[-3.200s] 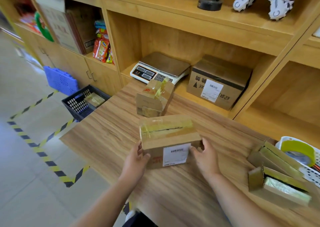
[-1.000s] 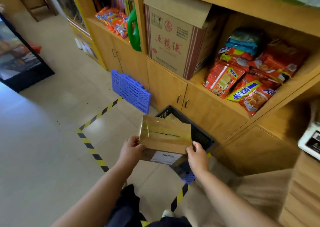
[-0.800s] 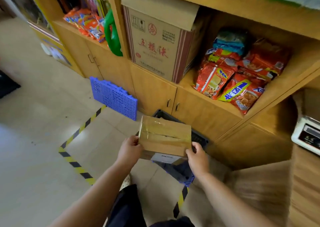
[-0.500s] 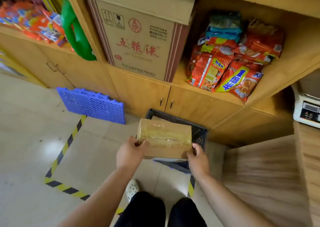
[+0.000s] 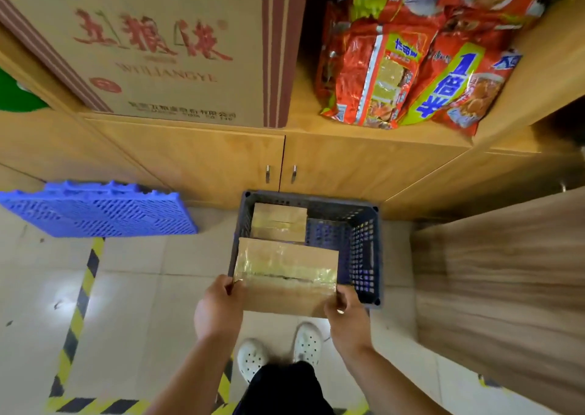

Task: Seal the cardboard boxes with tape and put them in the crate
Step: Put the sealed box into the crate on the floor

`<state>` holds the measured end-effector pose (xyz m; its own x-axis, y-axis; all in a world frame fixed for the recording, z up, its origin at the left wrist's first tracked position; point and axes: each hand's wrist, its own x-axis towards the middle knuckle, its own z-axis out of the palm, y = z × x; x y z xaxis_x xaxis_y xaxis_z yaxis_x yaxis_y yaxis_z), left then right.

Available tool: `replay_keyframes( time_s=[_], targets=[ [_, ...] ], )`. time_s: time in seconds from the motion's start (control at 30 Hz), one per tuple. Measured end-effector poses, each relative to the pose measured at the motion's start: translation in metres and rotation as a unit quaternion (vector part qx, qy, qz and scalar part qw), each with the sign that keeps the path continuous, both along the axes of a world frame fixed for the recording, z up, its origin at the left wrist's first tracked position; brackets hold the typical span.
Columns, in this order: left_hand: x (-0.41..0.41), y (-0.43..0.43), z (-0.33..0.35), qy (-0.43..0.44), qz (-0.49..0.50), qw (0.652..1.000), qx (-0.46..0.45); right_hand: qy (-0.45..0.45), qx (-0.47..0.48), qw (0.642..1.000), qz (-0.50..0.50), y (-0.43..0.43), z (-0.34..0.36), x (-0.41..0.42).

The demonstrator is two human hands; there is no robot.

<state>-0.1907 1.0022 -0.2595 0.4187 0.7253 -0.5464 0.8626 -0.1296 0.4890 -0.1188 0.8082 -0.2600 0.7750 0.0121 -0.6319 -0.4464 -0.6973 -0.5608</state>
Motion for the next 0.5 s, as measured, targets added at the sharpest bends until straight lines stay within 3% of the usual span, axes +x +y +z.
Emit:
replay_keyframes(
  time_s=[0.27, 0.5],
  targets=[
    [0.039, -0.003, -0.108, 0.022, -0.032, 0.998, 0.039, 0.026, 0.013, 0.999, -0.02, 0.004, -0.113, 0.03],
    [0.052, -0.005, -0.203, 0.083, -0.034, 0.996, 0.0, 0.072, 0.011, 0.997, -0.015, 0.01, -0.222, 0.054]
  ],
)
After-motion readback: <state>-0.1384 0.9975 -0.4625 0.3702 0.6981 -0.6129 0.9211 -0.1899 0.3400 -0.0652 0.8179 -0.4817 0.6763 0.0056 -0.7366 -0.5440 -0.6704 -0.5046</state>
